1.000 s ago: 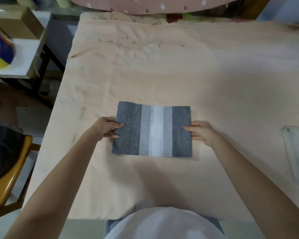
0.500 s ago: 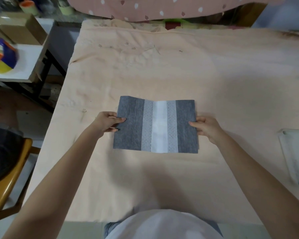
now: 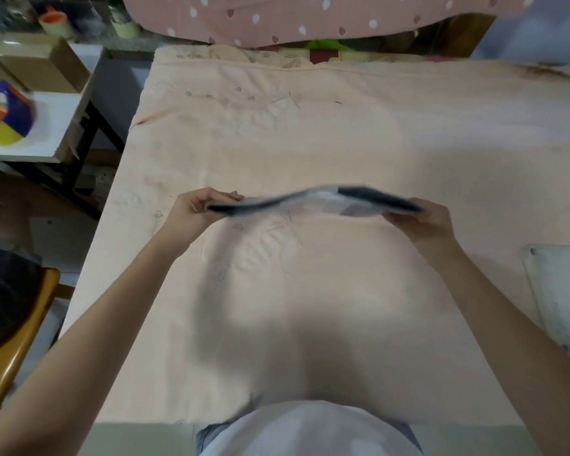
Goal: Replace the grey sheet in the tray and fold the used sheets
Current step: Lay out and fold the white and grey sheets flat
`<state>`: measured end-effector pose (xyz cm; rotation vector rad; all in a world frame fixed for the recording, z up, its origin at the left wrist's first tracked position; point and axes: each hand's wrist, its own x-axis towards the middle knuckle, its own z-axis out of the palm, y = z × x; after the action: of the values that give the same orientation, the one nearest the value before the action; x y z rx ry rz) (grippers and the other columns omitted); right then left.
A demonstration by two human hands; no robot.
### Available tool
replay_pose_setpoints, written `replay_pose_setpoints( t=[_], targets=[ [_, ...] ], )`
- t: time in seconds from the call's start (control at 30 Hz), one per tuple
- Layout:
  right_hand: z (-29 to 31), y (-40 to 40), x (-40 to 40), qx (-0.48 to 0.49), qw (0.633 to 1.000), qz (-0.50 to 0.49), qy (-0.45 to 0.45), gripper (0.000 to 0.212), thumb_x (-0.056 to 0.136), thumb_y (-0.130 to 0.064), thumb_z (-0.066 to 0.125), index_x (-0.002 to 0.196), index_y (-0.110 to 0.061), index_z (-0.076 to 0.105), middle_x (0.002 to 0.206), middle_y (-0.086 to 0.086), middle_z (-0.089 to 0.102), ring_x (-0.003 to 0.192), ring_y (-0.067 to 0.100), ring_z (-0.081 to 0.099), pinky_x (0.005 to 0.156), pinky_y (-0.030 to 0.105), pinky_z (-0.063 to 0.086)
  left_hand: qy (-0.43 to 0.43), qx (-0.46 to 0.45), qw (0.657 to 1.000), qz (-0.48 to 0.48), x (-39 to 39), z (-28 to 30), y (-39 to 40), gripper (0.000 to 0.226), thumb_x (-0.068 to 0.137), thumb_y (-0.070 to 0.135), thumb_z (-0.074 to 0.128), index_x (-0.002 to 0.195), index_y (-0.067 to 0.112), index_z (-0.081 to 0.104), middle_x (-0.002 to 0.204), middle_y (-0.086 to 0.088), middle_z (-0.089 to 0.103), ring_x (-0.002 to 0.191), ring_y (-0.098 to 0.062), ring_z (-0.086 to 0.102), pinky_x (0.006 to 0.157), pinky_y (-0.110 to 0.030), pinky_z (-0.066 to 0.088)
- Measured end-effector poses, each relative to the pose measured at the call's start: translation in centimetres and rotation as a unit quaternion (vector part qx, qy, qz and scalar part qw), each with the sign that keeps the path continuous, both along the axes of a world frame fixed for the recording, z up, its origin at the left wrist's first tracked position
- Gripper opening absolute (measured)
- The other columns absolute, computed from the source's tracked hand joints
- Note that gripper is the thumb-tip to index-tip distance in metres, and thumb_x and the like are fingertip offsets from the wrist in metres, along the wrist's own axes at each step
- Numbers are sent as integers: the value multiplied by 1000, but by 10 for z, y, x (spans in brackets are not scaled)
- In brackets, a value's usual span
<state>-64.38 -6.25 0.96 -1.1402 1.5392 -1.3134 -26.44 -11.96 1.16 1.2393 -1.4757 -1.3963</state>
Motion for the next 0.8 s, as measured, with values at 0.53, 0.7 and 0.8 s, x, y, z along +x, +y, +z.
replay_pose_setpoints(
  t=[0.53, 0.7, 0.8],
  targets=[
    [-74, 97, -14, -246, 693, 314, 601, 55, 102, -18, 26, 82, -10, 77, 99, 8, 74, 95, 30, 70, 78, 41, 57, -389, -360, 815, -233, 27, -77, 89, 59, 101, 41, 27, 90, 13, 77, 111, -3, 70, 113, -27, 61, 102, -20, 38],
    [-90, 111, -9, -37, 881, 145, 449, 32, 77, 15, 52, 97, -4, 70, 106, 13, 64, 89, 29, 65, 76, 25, 53, -367, -282, 875, -141, 28, -87, 101, 35, 95, 25, 43, 108, 8, 70, 123, -10, 61, 105, -25, 64, 86, -35, 54],
    [-88, 104, 8, 152, 974, -52, 158, 17, 88, -4, 62, 105, -8, 60, 99, 11, 64, 76, 17, 64, 65, 9, 48, -282, -38, 955, 85, 16, -86, 105, 31, 89, 11, 56, 120, 11, 56, 115, 2, 55, 92, -11, 60, 80, -31, 52]
  ],
)
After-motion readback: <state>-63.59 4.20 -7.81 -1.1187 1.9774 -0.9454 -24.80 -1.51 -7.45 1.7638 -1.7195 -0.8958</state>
